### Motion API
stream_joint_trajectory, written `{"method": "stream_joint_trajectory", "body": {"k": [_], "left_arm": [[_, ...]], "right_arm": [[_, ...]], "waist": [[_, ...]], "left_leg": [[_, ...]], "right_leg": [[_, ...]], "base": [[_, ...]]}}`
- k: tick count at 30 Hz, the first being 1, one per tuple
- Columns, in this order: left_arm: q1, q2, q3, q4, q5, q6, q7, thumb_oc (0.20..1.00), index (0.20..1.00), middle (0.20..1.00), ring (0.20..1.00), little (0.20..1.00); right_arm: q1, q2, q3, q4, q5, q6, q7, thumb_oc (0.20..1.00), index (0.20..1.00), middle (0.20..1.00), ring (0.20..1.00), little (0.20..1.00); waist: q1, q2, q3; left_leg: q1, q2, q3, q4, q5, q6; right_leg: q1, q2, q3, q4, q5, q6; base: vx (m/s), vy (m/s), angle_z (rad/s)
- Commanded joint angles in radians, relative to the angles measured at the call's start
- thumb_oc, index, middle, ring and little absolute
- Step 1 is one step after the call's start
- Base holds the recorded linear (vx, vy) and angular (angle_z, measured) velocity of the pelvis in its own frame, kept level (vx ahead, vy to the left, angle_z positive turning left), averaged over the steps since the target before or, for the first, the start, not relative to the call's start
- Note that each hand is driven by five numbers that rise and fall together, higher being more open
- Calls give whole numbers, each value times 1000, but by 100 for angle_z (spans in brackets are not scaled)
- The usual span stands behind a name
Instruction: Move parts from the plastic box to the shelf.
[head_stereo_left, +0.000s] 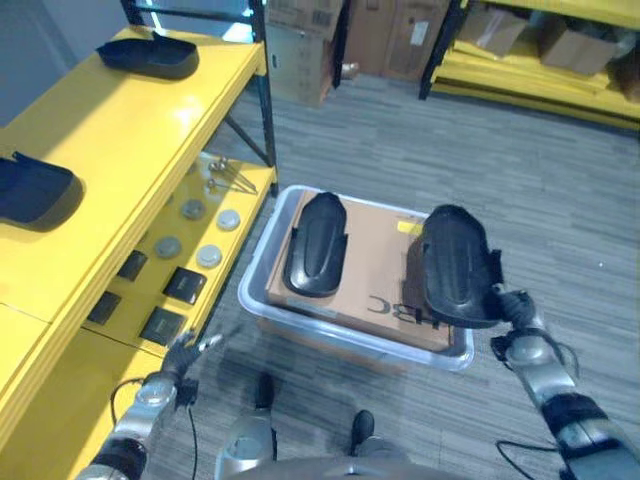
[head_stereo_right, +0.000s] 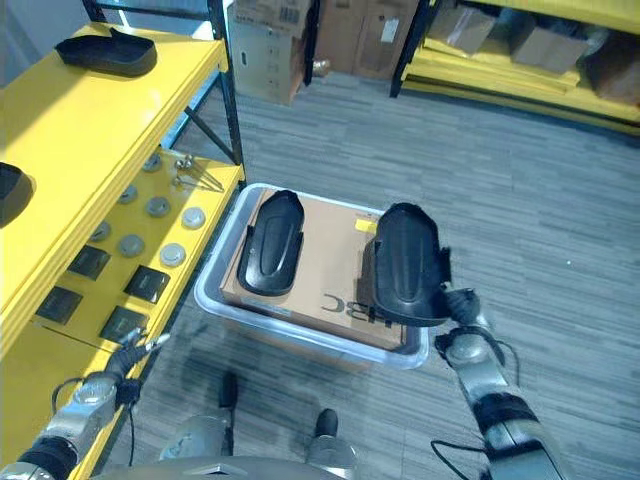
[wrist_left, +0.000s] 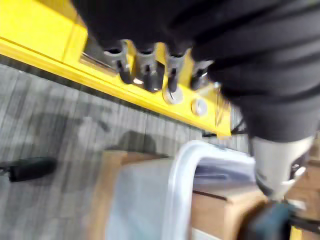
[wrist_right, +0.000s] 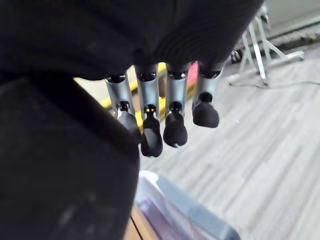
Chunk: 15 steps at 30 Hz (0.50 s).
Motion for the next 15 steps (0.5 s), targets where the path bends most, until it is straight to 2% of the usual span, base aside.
{"method": "stream_joint_trajectory", "body": {"k": [1,2,8,10,12,15], "left_arm": [[-87,40,38,-61,15,39,23,1000,1000,1000,1000,1000],[-92,74,66,-190,5,58,19,1000,1000,1000,1000,1000],[-119,97,116,-425,-74,63,-55,1000,1000,1000,1000,1000],[-152,90,92,-480,-132,80,-107,1000,1000,1000,1000,1000],[-234,56,13,-524,-298,140,-182,1000,1000,1000,1000,1000],[-288,38,-32,-531,-300,139,-187,1000,1000,1000,1000,1000]], "right_arm": [[-60,-120,-70,-98,-139,-41,-99,200,200,200,200,200],[-27,-142,-116,-215,-193,-33,-111,200,200,200,200,200],[4,-202,-186,-402,-357,-88,-171,200,200,200,200,200],[-24,-235,-191,-471,-412,-97,-186,200,200,200,200,200],[-143,-278,-132,-532,-463,-98,-175,200,200,200,200,200],[-226,-281,-67,-540,-466,-96,-168,200,200,200,200,200]], "waist": [[-5,-6,-12],[-12,-10,-21],[-23,-21,-47],[-25,-26,-57],[-26,-28,-72],[-32,-27,-82]], "left_leg": [[104,3,71,-1,-172,-13],[117,6,76,-1,-175,-11],[137,10,88,-1,-189,-5],[143,9,90,-1,-198,-2],[153,7,96,-1,-210,3],[159,6,100,-1,-216,5]], "right_leg": [[2,19,-13,3,-80,-13],[15,21,-10,4,-84,-12],[37,25,-10,3,-96,-10],[42,27,-8,3,-102,-10],[49,29,-3,3,-109,-10],[51,30,2,2,-113,-10]], "base": [[-14,0,-10],[-23,-3,-8],[-34,-15,-10],[-56,-20,0],[-64,-6,-7],[-18,8,-12]]}}
